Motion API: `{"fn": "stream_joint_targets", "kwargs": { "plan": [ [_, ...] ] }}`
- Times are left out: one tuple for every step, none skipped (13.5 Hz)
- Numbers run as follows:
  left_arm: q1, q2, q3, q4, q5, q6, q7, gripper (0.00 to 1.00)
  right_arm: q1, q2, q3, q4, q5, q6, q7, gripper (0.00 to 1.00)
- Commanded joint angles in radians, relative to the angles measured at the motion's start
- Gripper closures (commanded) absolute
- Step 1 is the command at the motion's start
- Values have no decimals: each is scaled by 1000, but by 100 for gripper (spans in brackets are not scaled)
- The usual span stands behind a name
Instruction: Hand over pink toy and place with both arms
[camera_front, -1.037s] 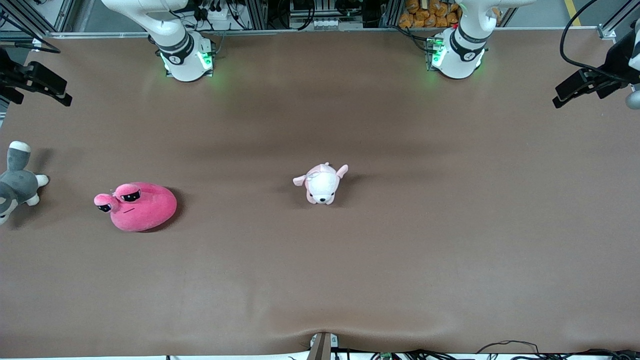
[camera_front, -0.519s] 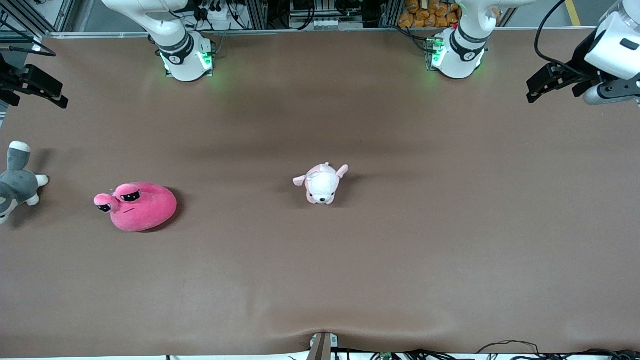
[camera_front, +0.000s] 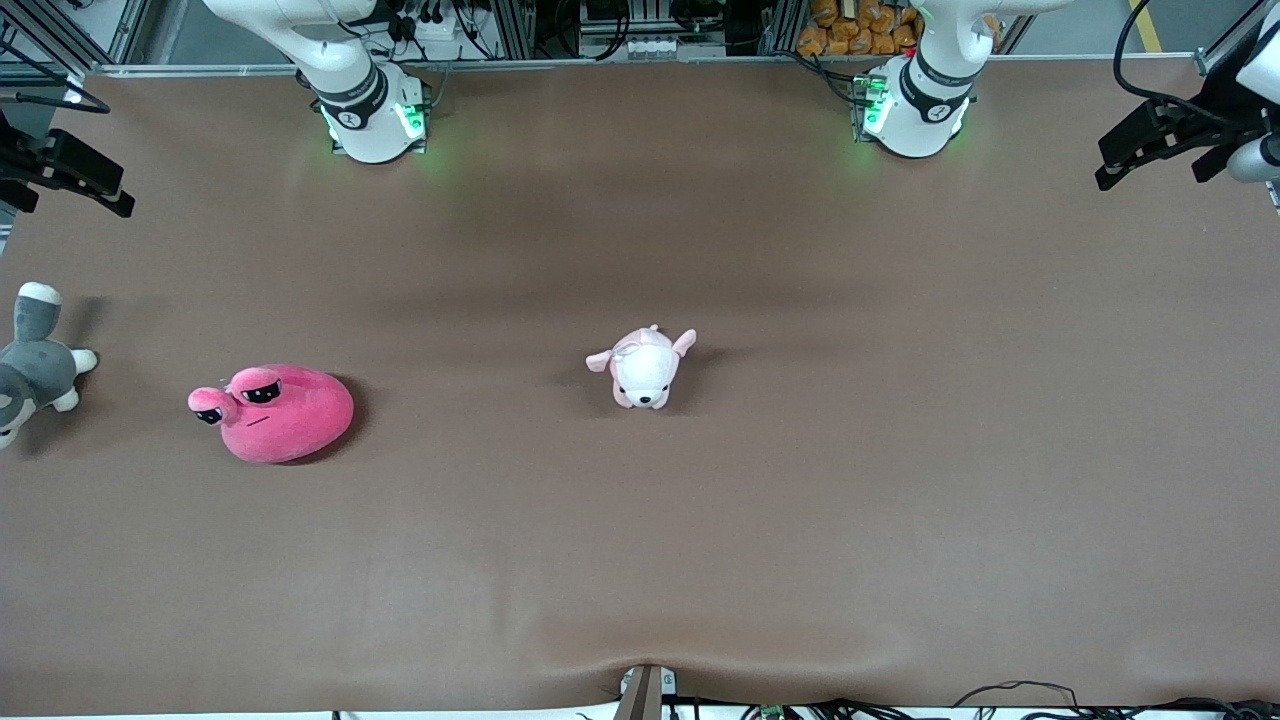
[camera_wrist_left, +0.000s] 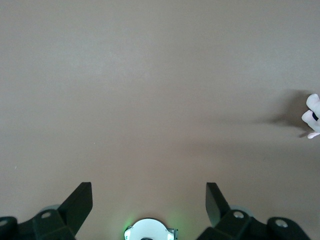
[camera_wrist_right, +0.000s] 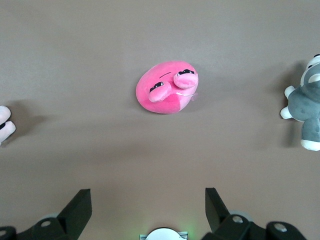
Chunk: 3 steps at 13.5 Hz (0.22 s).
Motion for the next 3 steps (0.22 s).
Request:
{"fn": "stream_joint_targets", "kwargs": {
  "plan": [
    [2,14,5,34,-4,-29,15,0,-18,11,8,28,7,-11,-15,0],
    [0,22,5,54,-7,-29,15,0,-18,11,8,30,7,-10,-15,0],
    [-1,37,5,65,-7,-32,14,0,-18,11,8,30,7,-11,-15,0]
  ]
}}
